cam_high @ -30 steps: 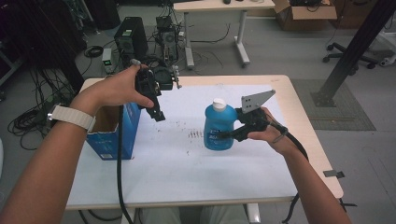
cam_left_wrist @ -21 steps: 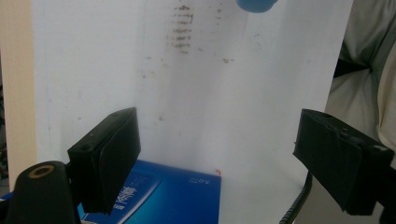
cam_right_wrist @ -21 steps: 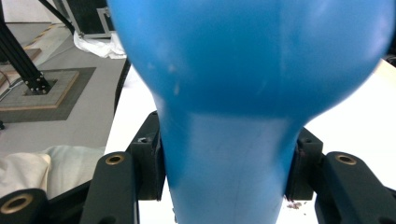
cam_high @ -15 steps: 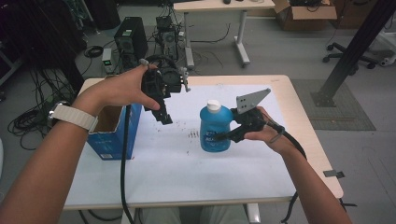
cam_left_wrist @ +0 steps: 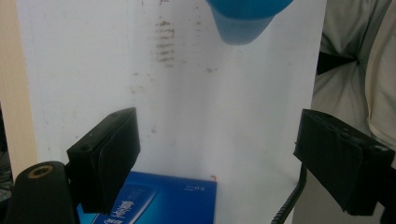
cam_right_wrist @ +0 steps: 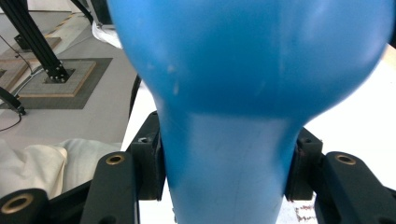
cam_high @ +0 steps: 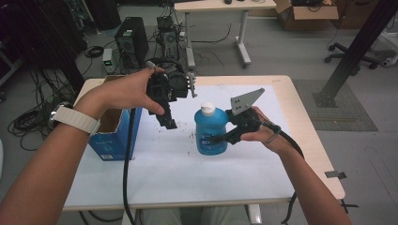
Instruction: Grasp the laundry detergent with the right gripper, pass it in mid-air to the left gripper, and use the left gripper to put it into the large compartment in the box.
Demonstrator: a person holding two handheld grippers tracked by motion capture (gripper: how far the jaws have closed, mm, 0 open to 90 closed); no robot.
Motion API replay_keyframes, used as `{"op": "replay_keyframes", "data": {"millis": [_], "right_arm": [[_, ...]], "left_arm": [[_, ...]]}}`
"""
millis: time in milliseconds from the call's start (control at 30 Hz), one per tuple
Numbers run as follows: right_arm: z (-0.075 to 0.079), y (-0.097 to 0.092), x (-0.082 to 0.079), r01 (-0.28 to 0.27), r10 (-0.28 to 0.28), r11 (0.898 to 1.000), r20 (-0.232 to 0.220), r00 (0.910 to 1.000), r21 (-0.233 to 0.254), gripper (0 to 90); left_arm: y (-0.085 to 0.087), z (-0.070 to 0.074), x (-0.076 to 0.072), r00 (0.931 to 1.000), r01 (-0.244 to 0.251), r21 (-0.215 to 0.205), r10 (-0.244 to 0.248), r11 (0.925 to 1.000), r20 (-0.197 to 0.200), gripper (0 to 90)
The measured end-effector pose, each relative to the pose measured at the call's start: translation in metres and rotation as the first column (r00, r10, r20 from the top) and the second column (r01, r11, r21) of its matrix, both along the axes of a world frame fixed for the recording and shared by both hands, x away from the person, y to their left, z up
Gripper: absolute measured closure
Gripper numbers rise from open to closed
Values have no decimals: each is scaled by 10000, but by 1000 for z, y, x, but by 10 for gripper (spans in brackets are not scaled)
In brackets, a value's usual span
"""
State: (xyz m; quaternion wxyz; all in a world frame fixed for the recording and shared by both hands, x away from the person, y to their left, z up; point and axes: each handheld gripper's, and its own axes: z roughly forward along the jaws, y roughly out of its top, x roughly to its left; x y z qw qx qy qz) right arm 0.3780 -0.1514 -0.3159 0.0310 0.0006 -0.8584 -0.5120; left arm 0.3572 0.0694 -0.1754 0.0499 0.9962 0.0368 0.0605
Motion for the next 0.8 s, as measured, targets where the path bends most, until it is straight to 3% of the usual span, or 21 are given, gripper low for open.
{"op": "replay_keyframes", "data": {"millis": [800], "right_arm": [[1, 25, 1, -41, 46, 9995, 153, 9999, -328, 448]], "left_arm": [[-15, -1, -3, 9999, 142, 33, -143, 9999, 88, 124]]}}
